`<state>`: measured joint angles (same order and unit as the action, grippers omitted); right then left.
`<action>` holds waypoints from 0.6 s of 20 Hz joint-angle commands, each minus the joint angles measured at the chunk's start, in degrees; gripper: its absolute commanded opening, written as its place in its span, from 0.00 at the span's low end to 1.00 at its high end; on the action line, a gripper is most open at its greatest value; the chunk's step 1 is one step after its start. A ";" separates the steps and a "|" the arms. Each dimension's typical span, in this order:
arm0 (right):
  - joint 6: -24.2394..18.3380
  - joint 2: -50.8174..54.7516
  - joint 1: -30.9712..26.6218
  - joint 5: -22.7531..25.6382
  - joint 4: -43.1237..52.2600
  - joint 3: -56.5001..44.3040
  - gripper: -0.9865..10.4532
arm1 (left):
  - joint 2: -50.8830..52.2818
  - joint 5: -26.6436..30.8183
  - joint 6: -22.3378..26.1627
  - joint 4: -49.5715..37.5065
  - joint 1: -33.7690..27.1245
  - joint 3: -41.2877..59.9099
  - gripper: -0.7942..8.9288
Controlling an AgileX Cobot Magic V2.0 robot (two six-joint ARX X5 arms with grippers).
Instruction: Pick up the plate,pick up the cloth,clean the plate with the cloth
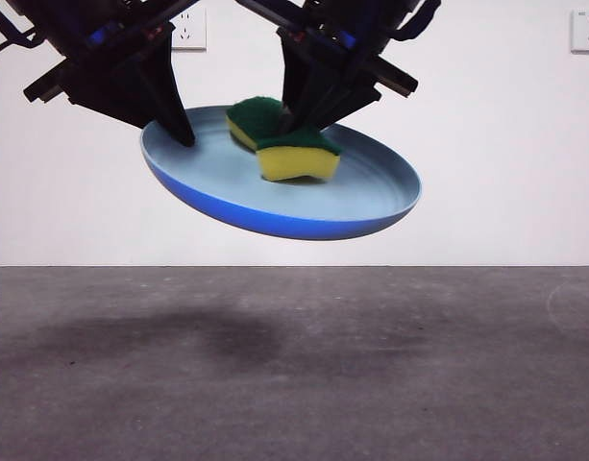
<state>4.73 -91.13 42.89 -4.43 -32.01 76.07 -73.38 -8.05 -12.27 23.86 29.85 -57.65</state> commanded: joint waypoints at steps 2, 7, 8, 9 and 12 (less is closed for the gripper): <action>-0.28 -1.22 4.11 0.35 -6.27 -0.24 0.07 | 0.17 -1.11 -1.73 -4.15 0.39 0.15 0.07; -0.61 -1.20 4.96 23.06 -19.96 -0.24 0.07 | 0.17 -1.99 -1.68 -3.08 0.00 0.15 0.07; 0.00 -0.63 4.55 30.42 -19.32 -0.24 0.07 | 0.17 -3.52 -1.68 -2.29 0.00 0.15 0.07; 0.02 -0.24 3.78 34.58 -16.79 -0.24 0.07 | 0.17 -4.83 -1.68 -1.86 0.11 0.15 0.07; -0.07 0.44 2.32 30.71 -7.56 -0.24 0.07 | 0.17 -7.45 -1.66 -1.84 0.37 0.15 0.07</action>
<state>3.99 -90.43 45.43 27.20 -42.54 76.07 -73.41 -11.81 -13.61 22.68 29.76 -57.63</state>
